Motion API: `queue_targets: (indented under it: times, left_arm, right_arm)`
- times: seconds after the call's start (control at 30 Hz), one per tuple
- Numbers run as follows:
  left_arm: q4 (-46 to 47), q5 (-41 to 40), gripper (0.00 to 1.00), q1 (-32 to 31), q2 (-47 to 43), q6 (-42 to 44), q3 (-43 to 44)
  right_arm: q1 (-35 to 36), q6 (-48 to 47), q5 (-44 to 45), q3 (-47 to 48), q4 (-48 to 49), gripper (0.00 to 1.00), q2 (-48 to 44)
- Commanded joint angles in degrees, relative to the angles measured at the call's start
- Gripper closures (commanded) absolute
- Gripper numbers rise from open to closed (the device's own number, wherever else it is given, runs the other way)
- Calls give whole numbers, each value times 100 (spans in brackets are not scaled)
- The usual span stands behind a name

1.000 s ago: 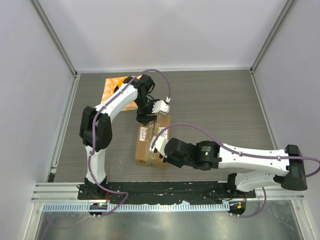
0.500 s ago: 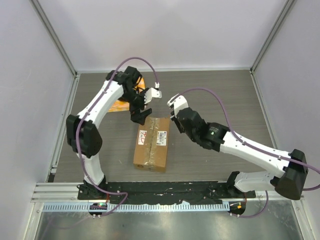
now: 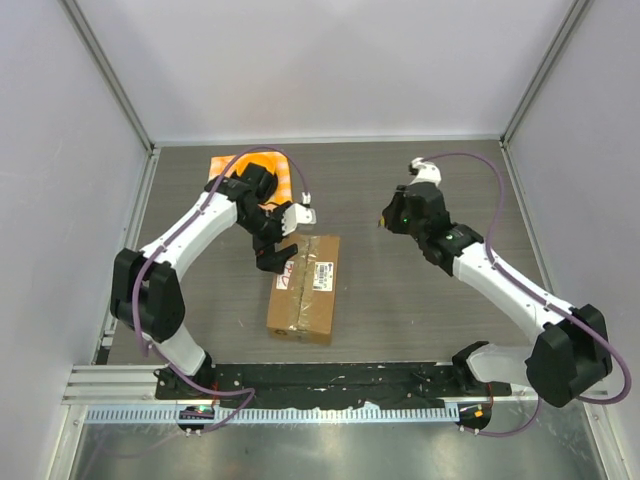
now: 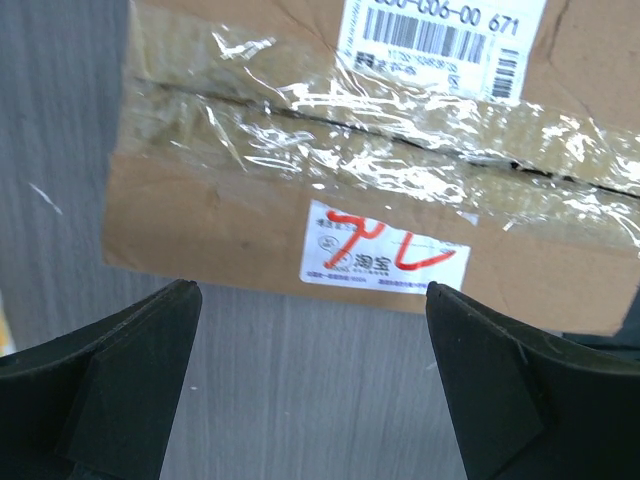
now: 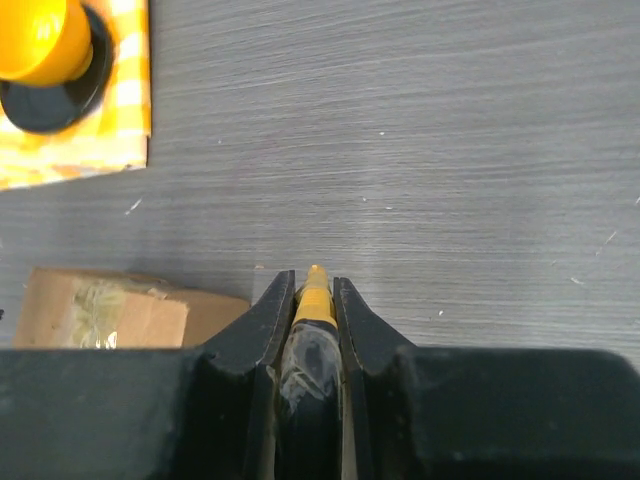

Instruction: Unpack the express box

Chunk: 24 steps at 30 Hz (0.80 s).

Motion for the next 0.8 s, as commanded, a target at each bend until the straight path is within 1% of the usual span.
queue_targets:
  times: [0.0,0.03,0.07,0.1,0.13,0.2,0.23,0.3,0.33,0.4,0.47,0.5,0.6,0.67,0.73,0.77]
  left_arm:
    - [728,-31,0,-130,-50,120,-49]
    - [781,-31,0,-148,-41,103,-101]
    - [851,-48,0,-148,-32,51,-241]
    - [982,-57,0,-165,3,-11,-295]
    - [1044,-48,0,-183,12,-185,-356]
    - [1350,-153,0,-209,29,-423,-558]
    - [1405,-145,0,-227,38,-485,-628]
    - [1580,-197,0,-253,29,-626,-787]
    - [1633,-198,0,-253,21,-696,-874]
    - [1721,-172,0,-280,21,-811,-928]
    - [1818,-180,0,-297,-32,-907,-998]
    - [1818,-180,0,-341,-41,-908,-1007]
    - [1915,-303,0,-411,-76,-995,-1077]
    - [1950,-382,0,-420,-59,-1066,-1112]
    - [1950,-461,0,-412,-50,-1171,-1121]
    - [1959,-505,0,-412,-41,-1215,-1130]
  right_arm:
    - [-790,1281,-1283,-533,838,99,-185]
    - [-913,1405,-1433,-630,943,99,-98]
    - [-1018,1519,-1852,-727,1205,97,-45]
    - [-1220,1695,-1952,-919,1373,94,25]
    - [-1309,1766,-2040,-1008,1479,86,130]
    - [-1502,1863,-2277,-1210,1787,80,245]
    - [-1564,1898,-2313,-1229,1805,69,315]
    - [-1634,1907,-2462,-1229,1796,62,483]
    - [-1696,1916,-2471,-1238,1788,56,501]
    - [-1740,1899,-2471,-1246,1709,48,501]
    - [-1802,1811,-2445,-1185,1429,13,501]
    - [-1828,1767,-2393,-1159,1279,6,483]
    - [-1828,1442,-2042,-992,428,6,352]
    - [-1828,1258,-1603,-861,-203,5,185]
    - [-1828,976,-1198,-816,-514,5,-219]
    - [-1828,889,-797,-720,-820,5,-377]
